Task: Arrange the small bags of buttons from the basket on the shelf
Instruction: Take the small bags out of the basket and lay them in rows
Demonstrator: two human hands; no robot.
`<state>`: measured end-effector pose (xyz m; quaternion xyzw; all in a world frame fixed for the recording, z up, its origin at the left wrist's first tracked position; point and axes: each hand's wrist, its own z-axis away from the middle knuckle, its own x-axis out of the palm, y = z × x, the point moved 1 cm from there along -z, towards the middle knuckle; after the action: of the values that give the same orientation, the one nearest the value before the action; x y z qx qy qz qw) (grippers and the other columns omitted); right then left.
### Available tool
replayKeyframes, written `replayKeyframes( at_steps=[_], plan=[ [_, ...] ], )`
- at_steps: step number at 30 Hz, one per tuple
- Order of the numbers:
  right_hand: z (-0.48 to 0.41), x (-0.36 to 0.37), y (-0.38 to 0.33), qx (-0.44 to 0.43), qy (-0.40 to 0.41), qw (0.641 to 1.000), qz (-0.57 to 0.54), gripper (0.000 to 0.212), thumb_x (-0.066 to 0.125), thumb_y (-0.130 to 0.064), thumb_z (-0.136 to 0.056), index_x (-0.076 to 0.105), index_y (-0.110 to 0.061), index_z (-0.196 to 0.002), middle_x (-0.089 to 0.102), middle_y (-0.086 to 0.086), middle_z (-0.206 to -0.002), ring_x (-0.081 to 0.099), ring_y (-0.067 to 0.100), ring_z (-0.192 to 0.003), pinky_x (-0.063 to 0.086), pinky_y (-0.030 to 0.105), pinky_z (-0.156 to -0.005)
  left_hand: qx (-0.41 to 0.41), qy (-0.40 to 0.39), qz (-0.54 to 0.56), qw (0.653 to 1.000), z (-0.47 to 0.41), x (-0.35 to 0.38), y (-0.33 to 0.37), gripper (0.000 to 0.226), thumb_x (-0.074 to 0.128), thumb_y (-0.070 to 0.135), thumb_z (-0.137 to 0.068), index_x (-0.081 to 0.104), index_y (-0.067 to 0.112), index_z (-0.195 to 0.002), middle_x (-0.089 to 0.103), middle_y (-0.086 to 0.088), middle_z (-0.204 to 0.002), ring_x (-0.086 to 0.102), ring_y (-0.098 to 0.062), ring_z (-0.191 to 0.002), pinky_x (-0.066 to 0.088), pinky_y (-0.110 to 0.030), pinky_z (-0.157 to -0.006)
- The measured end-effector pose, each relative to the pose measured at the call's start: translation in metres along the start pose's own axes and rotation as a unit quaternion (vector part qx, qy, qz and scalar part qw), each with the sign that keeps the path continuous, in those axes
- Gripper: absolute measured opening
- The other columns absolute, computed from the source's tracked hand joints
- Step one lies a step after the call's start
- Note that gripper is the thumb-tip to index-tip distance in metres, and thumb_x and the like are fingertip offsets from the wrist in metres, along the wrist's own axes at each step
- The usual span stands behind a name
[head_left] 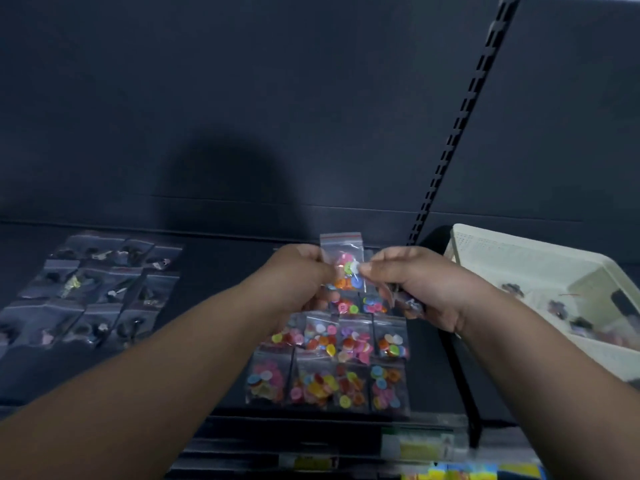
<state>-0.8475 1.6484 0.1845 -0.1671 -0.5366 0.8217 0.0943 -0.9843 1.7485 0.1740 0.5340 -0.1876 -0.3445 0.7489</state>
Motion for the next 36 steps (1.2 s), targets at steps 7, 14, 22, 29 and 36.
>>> replayKeyframes(
  at_steps=[7, 14, 22, 29, 36],
  plan=[
    [0.015, -0.013, 0.03, 0.05, 0.055, 0.997, 0.019, 0.007, 0.067, -0.015, -0.085, 0.064, -0.012, -0.08, 0.056, -0.001, -0.053, 0.041, 0.007, -0.038, 0.027, 0.017, -0.037, -0.023, -0.078, -0.061, 0.995, -0.005, 0.031, -0.016, 0.016, 0.064, 0.012, -0.089, 0.061, 0.002, -0.1, 0.068, -0.01, -0.093, 0.066, -0.017, -0.072, 0.056, -0.033, -0.074],
    [0.024, -0.033, 0.062, 0.142, 0.071, 0.985, -0.062, 0.018, 0.06, -0.012, -0.087, 0.057, -0.015, -0.07, 0.046, 0.002, -0.052, 0.034, 0.008, -0.034, 0.023, 0.015, -0.04, -0.02, -0.026, -0.099, 0.995, -0.01, 0.032, -0.018, 0.006, 0.061, 0.015, -0.09, 0.064, 0.012, -0.095, 0.066, -0.005, -0.086, 0.063, -0.017, -0.071, 0.052, -0.029, -0.069],
    [0.018, -0.022, 0.049, 0.128, -0.029, 0.984, -0.122, 0.026, 0.061, -0.015, -0.087, 0.06, -0.019, -0.062, 0.049, -0.001, -0.053, 0.034, 0.007, -0.035, 0.026, 0.015, -0.036, -0.059, -0.056, -0.041, 0.996, 0.002, 0.024, -0.022, 0.014, 0.065, 0.03, -0.088, 0.063, 0.016, -0.09, 0.067, -0.005, -0.089, 0.065, -0.018, -0.072, 0.051, -0.028, -0.063],
    [0.012, 0.009, 0.037, 0.104, -0.085, 0.99, -0.052, 0.014, 0.06, -0.01, -0.088, 0.061, -0.014, -0.074, 0.054, -0.001, -0.049, 0.04, 0.006, -0.029, 0.028, 0.013, -0.033, -0.037, 0.013, -0.016, 0.999, 0.025, 0.004, -0.027, 0.012, 0.066, 0.007, -0.085, 0.06, 0.011, -0.075, 0.067, -0.005, -0.064, 0.063, -0.015, -0.056, 0.053, -0.026, -0.054],
    [0.021, 0.025, 0.041, 0.052, -0.071, 0.996, 0.019, 0.007, 0.067, -0.021, -0.083, 0.068, -0.018, -0.077, 0.065, 0.0, -0.081, 0.054, 0.011, -0.07, 0.039, 0.023, -0.059, -0.033, 0.002, -0.035, 0.999, 0.04, -0.006, -0.039, 0.012, 0.07, 0.01, -0.081, 0.06, 0.014, -0.079, 0.067, -0.001, -0.063, 0.058, -0.01, -0.052, 0.047, -0.024, -0.054]
  ],
)
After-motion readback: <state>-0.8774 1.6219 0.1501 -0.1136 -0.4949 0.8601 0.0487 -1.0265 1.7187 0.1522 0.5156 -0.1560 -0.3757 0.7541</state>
